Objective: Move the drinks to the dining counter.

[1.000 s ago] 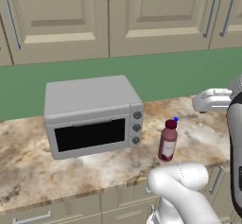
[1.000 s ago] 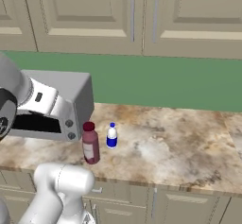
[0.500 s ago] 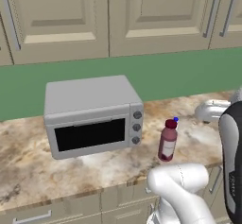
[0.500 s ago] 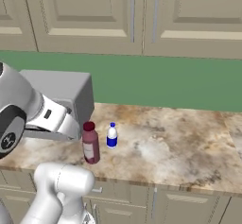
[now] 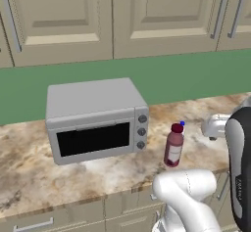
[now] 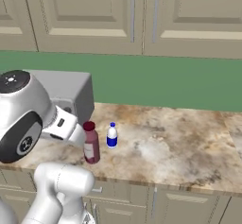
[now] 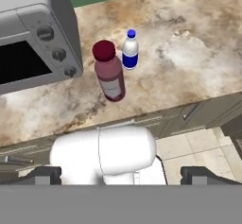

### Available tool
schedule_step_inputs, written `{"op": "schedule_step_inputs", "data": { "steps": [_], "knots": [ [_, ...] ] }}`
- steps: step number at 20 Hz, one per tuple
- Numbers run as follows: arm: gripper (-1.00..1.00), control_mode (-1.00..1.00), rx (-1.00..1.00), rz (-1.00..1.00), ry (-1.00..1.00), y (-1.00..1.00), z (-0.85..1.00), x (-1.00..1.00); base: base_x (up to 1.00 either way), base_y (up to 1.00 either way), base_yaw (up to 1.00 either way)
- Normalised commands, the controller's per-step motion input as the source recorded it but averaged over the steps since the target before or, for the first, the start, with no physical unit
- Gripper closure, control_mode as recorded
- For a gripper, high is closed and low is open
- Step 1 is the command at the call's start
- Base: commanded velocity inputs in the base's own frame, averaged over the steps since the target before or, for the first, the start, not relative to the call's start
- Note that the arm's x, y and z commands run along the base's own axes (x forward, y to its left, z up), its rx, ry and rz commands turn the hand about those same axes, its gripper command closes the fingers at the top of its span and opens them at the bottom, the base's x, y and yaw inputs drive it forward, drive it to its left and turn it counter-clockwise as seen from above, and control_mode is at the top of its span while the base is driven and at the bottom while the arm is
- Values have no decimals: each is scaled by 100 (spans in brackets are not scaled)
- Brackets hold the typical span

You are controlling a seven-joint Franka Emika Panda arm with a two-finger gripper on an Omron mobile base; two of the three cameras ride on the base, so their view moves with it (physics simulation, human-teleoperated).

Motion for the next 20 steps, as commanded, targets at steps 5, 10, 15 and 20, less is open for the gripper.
{"op": "schedule_step_inputs", "data": {
  "steps": [5, 10, 15, 20],
  "knots": [
    [-100, -100, 0, 21, 11, 11, 1, 10, 0, 0, 0],
    [-100, -100, 0, 17, 0, 13, 5, 12, 0, 0, 0],
    [-100, -100, -1, 5, -9, 2, -6, 27, 0, 0, 0],
    [-100, -100, -1, 3, -14, 0, -11, 23, 0, 0, 0]
  ]
}}
